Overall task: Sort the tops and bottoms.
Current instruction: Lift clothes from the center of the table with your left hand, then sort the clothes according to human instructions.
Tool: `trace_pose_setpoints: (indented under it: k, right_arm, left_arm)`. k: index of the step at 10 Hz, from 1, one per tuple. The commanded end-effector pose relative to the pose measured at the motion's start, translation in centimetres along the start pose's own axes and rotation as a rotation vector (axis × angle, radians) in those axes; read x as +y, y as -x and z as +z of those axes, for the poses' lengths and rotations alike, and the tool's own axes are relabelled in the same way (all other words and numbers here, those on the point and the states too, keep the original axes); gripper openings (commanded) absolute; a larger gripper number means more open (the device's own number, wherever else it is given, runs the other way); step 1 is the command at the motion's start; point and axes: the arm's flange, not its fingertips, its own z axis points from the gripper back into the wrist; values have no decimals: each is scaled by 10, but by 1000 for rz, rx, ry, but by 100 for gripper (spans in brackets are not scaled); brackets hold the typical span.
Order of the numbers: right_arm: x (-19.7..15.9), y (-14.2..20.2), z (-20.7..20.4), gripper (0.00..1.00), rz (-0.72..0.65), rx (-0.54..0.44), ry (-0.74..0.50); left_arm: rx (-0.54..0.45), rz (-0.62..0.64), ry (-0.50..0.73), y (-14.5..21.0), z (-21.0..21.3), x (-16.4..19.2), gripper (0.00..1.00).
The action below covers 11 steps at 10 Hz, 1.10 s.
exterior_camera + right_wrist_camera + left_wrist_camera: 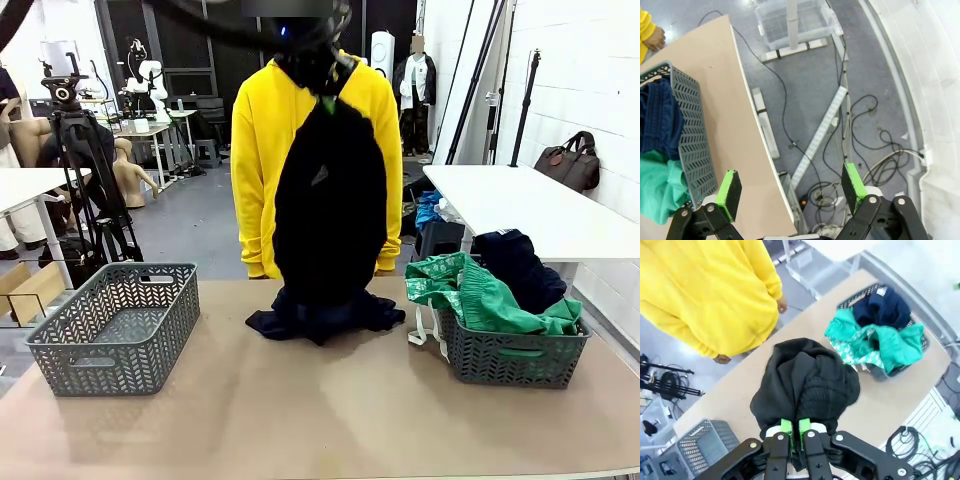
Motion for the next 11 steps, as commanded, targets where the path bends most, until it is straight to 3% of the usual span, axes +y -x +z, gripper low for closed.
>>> trace_pose_setpoints:
  k: [1,6,11]
  right_arm:
    - [-1,2,0,100,14,11,14]
    - [-1,2,0,100,14,11,14]
    - [-1,2,0,100,14,11,14]
  left_arm:
    - [-10,69,-55,-53,23,-16,0]
    - [-64,163,-62,-42,63,18,0]
    - [-48,134,-46,-37,50,9,0]
